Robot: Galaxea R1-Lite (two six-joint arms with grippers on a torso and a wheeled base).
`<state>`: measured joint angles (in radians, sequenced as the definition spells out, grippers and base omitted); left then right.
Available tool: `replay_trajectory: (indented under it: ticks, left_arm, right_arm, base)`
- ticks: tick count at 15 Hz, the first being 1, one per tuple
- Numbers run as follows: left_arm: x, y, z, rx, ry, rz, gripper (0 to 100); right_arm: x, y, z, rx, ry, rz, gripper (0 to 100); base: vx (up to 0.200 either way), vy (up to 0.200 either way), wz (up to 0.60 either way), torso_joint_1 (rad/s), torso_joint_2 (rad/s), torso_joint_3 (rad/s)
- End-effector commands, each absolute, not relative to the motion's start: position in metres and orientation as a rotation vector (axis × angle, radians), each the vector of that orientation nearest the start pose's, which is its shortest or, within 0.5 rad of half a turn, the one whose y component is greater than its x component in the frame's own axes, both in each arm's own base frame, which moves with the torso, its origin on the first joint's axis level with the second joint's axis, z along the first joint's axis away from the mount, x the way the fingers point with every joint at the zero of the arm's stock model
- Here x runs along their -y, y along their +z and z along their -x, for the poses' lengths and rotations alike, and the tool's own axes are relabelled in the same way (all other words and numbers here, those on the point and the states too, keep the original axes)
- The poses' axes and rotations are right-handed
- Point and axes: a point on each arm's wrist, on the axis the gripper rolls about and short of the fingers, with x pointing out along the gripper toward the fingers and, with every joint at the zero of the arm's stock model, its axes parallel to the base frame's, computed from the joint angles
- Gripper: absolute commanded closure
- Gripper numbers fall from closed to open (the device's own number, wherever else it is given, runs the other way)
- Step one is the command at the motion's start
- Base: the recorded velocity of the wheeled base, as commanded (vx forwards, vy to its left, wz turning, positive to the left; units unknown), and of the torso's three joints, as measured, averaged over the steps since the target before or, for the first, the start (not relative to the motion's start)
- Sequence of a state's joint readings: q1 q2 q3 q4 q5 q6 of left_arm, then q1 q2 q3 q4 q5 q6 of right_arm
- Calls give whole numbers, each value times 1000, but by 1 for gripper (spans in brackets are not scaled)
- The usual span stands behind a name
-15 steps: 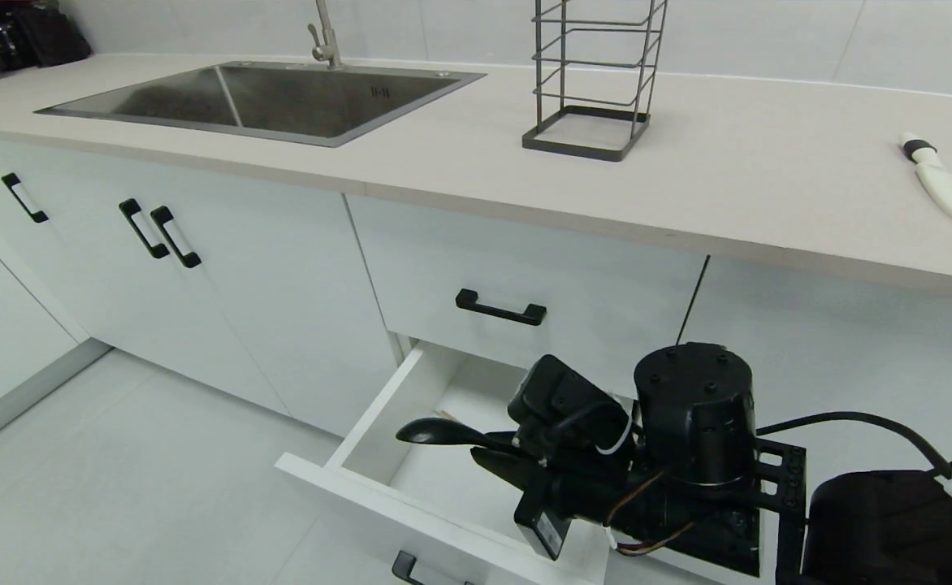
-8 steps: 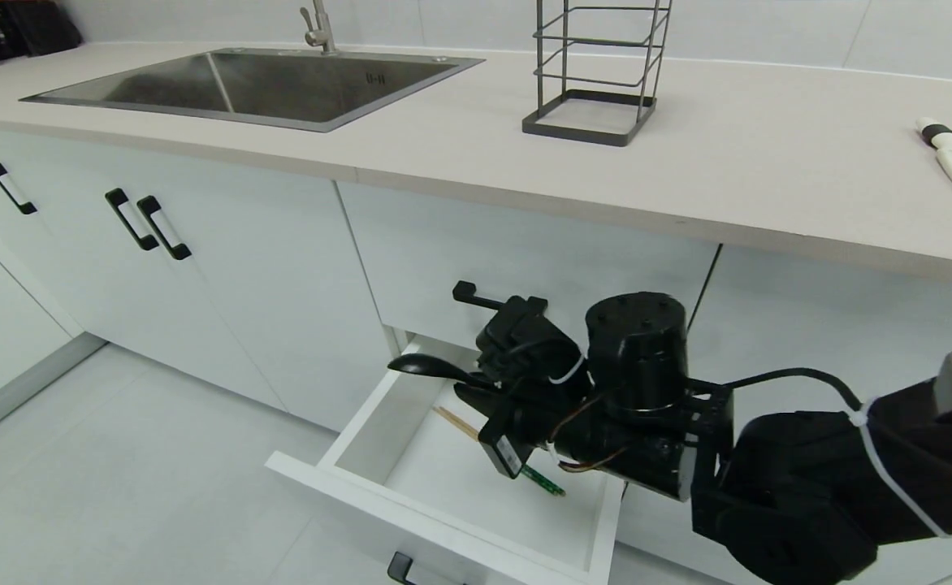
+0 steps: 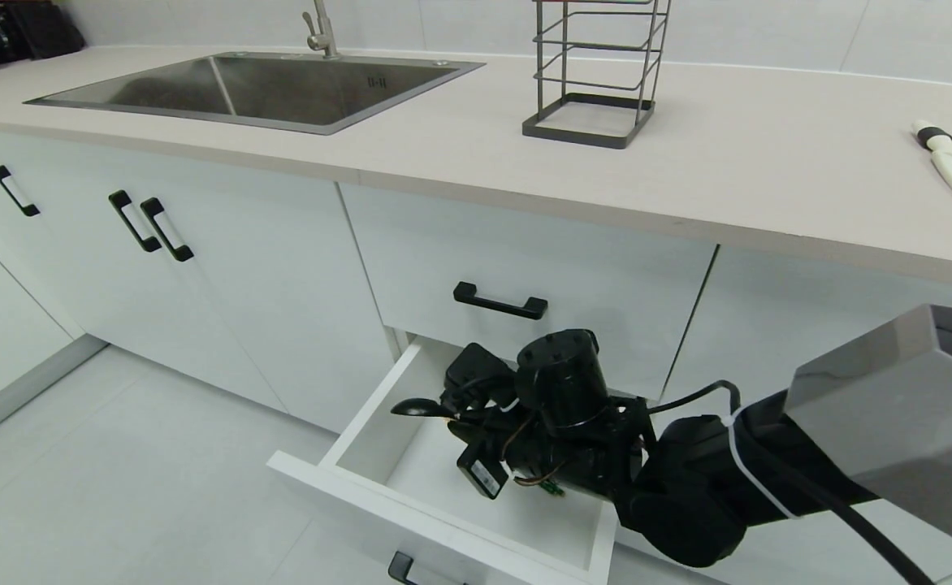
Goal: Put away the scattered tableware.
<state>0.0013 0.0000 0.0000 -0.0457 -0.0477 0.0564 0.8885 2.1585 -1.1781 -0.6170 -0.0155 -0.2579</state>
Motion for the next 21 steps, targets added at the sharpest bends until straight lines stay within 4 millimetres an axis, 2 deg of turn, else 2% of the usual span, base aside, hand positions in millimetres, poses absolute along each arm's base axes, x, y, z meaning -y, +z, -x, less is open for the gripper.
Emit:
replay_trajectory:
  ticks: [1, 11, 18, 21]
  left_arm:
    - [1, 80, 23, 47, -45, -58, 0]
    - [1, 80, 23, 47, -45, -58, 0]
    - [1, 80, 23, 47, -45, -58, 0]
    - [1, 80, 23, 47, -45, -58, 0]
  right_arm:
    - [-330, 93, -280, -257, 888, 414, 100]
    - [-331, 64, -309, -308, 847, 436, 100]
    - [-336, 33, -313, -367, 844, 461, 100]
    - [-336, 27, -314, -377, 845, 465, 100]
  base:
    - [0, 0, 0, 0, 0, 0]
    - [0, 0, 0, 0, 0, 0]
    - [0, 0, 0, 0, 0, 0]
    - [0, 0, 0, 0, 0, 0]
